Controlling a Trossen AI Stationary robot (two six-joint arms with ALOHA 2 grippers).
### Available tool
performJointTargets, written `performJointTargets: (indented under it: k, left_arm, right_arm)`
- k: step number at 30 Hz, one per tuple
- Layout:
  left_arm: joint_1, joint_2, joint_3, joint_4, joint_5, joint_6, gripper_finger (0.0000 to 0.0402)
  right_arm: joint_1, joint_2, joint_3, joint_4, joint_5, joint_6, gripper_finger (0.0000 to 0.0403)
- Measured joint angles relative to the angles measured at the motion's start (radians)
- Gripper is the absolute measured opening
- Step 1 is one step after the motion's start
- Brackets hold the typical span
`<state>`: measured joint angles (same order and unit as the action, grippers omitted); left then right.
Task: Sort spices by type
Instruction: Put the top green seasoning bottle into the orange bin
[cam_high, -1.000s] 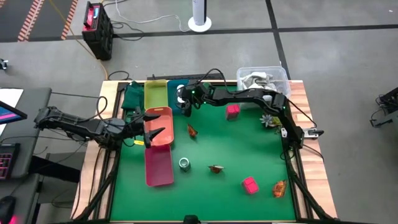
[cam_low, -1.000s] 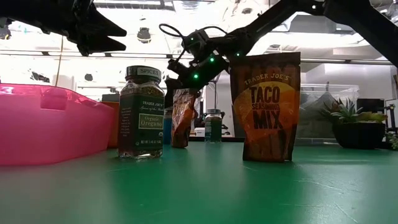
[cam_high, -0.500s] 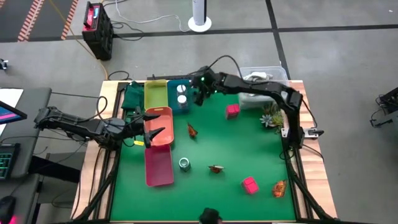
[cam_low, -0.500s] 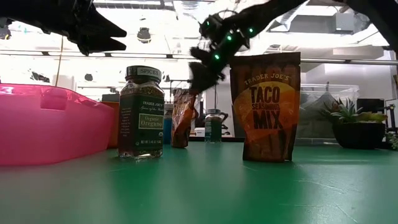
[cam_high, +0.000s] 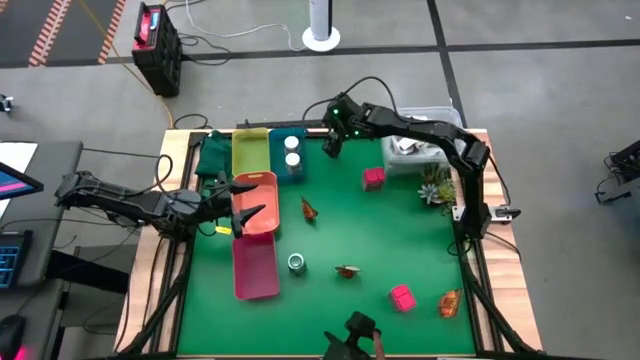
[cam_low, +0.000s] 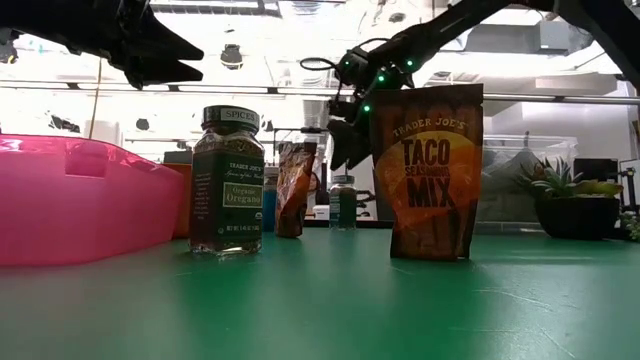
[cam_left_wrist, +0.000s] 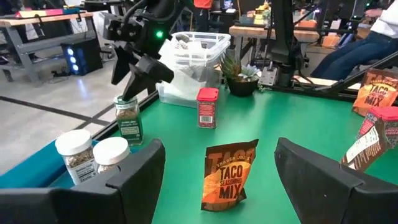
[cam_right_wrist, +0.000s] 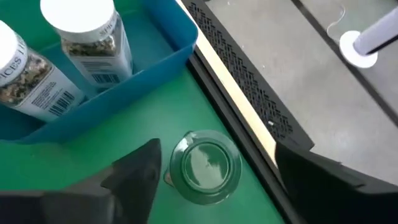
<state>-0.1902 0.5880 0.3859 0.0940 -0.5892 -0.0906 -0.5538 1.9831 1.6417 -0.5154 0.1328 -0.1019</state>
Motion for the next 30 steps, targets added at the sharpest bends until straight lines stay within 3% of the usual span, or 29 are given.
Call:
performJointTargets:
  k: [4, 19, 24, 30]
  left_arm:
    - [0.000, 0.000, 0.000, 0.000, 0.009, 0.001, 0.0288]
    - [0.000, 0.000, 0.000, -0.006, 0.011, 0.009, 0.0288]
    - [0.000, 0.000, 0.000, -0.006, 0.011, 0.009, 0.0288]
    - [0.000, 0.000, 0.000, -0.007, 0.011, 0.008, 0.0288]
  right_arm:
    - [-0.006, 0.000, 0.000, 0.001, -0.010, 0.045, 0.0394]
    - [-0.024, 0.102, -0.003, 0.017, -0.050, 0.085, 0.0374]
    - [-0.015, 0.101, -0.002, 0.069, -0.049, 0.086, 0.0331]
    - [-0.013, 0.107, 0.000, 0.071, -0.046, 0.085, 0.0220]
